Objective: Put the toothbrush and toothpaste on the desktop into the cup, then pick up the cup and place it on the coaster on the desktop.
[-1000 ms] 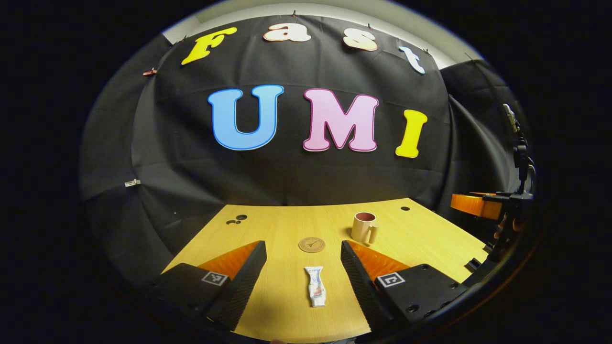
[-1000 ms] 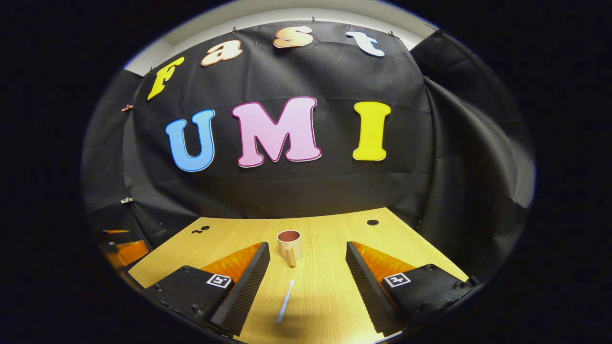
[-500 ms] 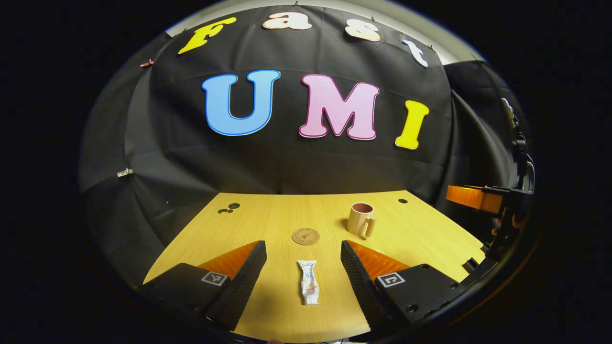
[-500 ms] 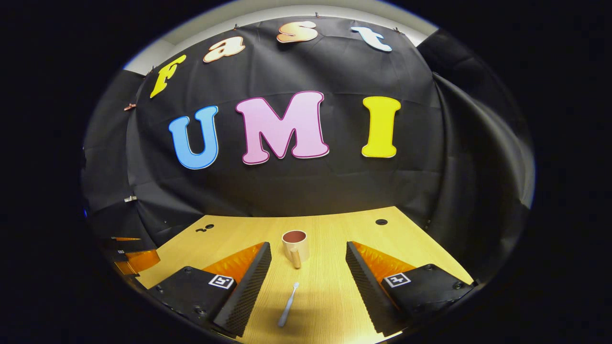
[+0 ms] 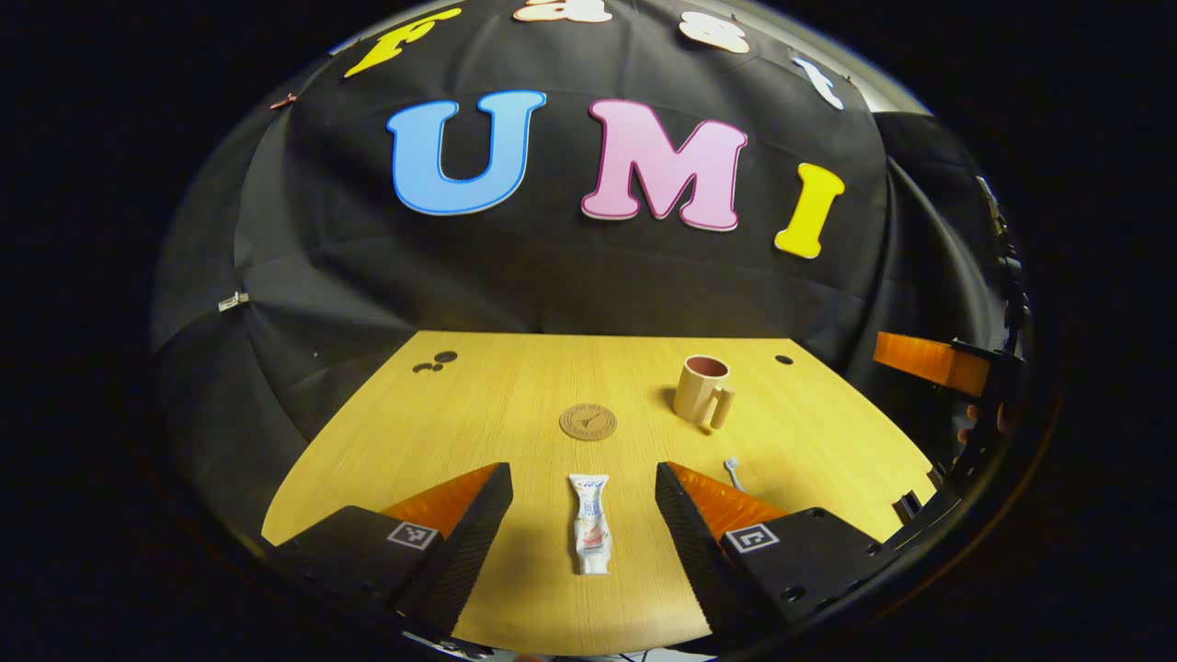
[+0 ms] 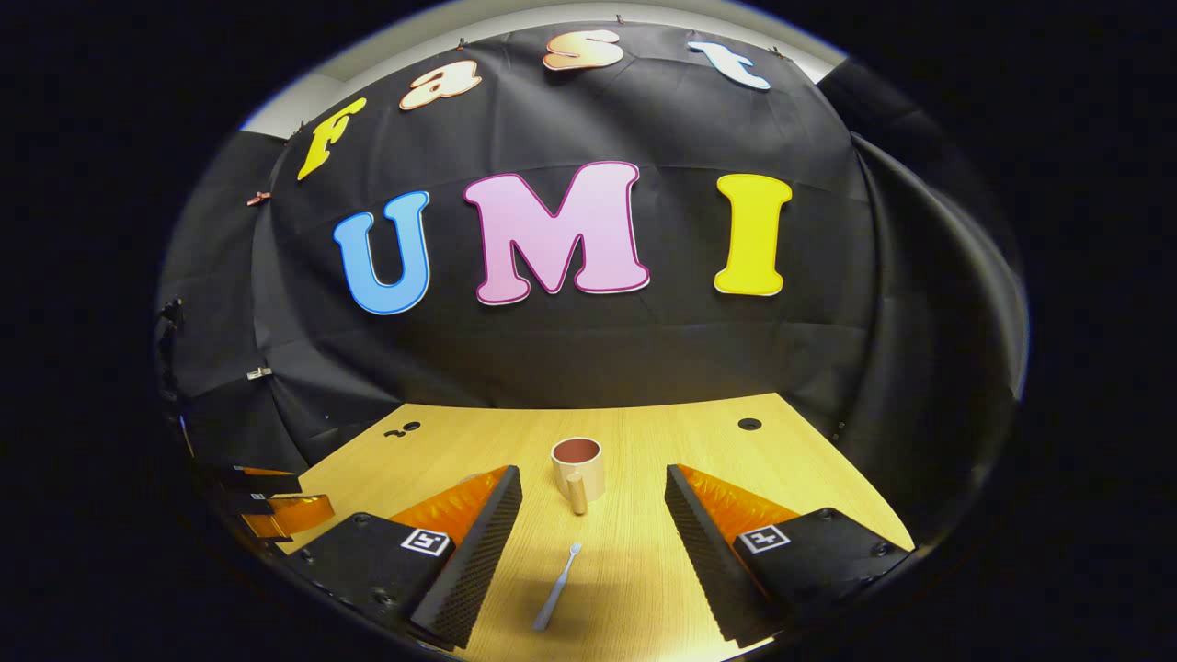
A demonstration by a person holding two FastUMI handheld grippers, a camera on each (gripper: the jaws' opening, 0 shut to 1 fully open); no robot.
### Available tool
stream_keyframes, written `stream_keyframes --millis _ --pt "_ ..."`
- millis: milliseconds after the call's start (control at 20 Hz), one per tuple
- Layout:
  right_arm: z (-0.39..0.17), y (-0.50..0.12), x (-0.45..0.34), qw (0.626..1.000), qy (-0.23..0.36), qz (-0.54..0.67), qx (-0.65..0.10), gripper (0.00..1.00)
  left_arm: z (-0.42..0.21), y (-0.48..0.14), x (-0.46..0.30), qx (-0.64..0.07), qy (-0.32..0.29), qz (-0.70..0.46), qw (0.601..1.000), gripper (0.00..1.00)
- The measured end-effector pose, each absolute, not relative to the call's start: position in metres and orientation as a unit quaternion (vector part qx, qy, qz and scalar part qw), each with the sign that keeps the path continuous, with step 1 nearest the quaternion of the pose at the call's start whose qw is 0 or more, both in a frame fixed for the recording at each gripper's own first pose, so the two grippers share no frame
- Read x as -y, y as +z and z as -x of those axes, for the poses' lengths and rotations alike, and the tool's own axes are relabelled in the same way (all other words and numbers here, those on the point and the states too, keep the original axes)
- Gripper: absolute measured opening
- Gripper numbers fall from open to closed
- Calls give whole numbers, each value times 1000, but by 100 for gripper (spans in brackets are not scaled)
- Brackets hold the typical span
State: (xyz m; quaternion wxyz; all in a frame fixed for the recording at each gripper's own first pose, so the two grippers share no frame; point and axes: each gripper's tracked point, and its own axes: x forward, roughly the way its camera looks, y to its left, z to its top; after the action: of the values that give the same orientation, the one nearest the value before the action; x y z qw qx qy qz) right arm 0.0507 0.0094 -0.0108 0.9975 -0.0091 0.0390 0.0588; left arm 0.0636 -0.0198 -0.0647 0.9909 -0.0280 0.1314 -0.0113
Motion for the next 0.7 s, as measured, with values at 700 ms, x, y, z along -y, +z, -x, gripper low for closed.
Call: stream_keyframes --millis 700 --pt "-82 -67 8 988 92 14 -124 96 -149 -198 26 -379 -12 45 924 86"
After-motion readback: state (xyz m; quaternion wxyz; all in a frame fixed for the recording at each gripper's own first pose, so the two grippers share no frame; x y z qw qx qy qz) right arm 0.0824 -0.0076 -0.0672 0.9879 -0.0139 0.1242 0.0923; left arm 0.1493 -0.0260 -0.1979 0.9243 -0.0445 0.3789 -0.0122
